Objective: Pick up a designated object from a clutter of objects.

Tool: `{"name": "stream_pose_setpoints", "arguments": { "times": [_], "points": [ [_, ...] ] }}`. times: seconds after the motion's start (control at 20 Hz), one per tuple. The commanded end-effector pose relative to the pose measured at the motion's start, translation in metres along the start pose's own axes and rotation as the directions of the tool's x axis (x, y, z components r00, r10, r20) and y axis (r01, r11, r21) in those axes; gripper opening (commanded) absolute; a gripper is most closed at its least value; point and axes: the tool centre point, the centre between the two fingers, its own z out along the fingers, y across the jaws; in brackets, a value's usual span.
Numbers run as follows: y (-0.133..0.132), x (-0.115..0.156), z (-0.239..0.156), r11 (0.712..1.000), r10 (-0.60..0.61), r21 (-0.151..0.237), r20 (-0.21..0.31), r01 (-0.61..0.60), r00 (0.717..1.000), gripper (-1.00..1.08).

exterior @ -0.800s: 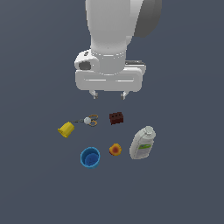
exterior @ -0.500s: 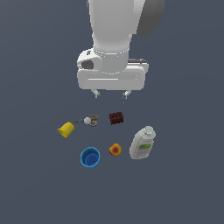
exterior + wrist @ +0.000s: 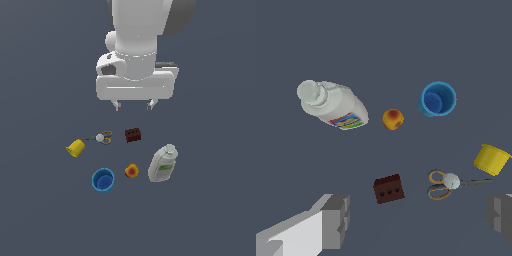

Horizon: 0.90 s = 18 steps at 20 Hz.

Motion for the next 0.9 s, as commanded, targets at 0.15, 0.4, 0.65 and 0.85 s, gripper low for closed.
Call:
{"name": "stream_pose_setpoints", "arguments": {
  "times": [0.15, 0.4, 0.65, 0.85],
  "points": [
    [0.0, 0.002, 0.003, 1.0, 0.011, 0.001, 0.001, -0.011, 1.0, 1.0],
    [0.0, 0.009, 0.014, 0.999, 0.055, 0.003, 0.003, -0.055, 0.999, 1.0],
    [0.0, 0.02, 0.035, 0.992, 0.128, 0.005, 0.007, -0.128, 0.992, 1.0],
    [0.0, 0.031, 0.058, 0.978, 0.209, 0.006, 0.012, -0.209, 0.978, 1.0]
  ]
}}
